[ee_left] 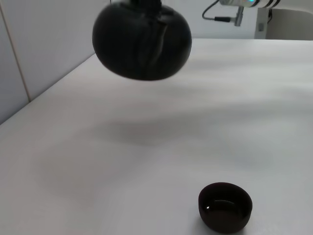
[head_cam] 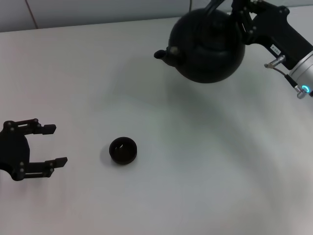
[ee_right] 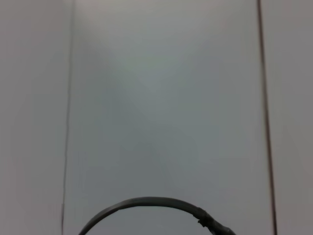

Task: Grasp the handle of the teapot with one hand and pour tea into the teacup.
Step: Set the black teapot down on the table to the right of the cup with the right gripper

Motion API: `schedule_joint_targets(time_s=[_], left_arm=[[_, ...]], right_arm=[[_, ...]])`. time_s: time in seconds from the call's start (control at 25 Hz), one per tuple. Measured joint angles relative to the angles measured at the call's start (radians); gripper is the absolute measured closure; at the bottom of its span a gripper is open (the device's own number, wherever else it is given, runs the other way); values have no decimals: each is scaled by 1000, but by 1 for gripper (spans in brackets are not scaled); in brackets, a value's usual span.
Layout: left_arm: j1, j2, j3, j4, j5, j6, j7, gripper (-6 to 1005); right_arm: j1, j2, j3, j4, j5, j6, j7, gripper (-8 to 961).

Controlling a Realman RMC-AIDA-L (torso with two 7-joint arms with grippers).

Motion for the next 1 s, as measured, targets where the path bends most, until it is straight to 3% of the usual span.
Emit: schedule_joint_targets(time_s=[0.32, 1.0], left_arm=[[-4, -4, 0, 1, 28, -1, -2, 214], [-16, -6, 0, 3, 49, 2, -4, 214]], right_arm=[[-5, 1, 1, 6, 3, 146, 10, 872], [-3, 2, 6, 23, 3, 205, 3, 872]])
